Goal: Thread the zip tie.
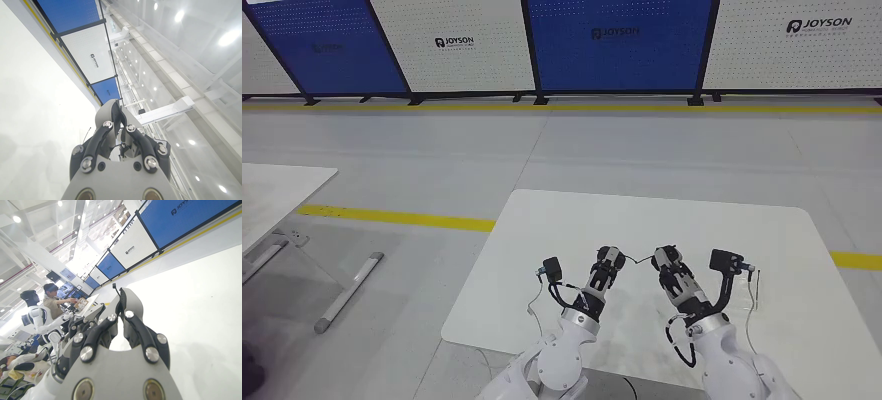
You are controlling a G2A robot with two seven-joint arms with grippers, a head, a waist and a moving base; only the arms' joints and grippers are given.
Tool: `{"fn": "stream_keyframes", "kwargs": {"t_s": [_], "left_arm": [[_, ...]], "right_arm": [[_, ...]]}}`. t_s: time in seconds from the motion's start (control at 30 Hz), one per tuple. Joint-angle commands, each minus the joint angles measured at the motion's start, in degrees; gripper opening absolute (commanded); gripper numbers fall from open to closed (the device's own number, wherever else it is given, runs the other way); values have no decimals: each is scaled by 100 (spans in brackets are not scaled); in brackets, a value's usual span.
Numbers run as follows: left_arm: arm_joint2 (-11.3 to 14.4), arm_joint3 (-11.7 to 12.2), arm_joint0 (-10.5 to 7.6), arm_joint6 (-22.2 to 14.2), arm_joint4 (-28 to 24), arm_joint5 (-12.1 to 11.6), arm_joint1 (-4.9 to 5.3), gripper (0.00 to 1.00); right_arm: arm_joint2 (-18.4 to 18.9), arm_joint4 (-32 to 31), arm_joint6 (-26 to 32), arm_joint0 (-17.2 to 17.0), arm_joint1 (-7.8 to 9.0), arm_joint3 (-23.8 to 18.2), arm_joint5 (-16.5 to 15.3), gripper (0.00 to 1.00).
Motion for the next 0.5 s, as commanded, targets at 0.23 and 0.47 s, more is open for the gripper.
{"fn": "stream_keyframes", "kwargs": {"t_s": [0.23,0.47], "left_arm": [[0,0,0,0,0,0,0,0],[0,0,0,0,0,0,0,0]], "right_arm": [[-89,50,-347,-32,-61,105,51,0],[-123,183,-521,-95,-100,121,-26,0]]}}
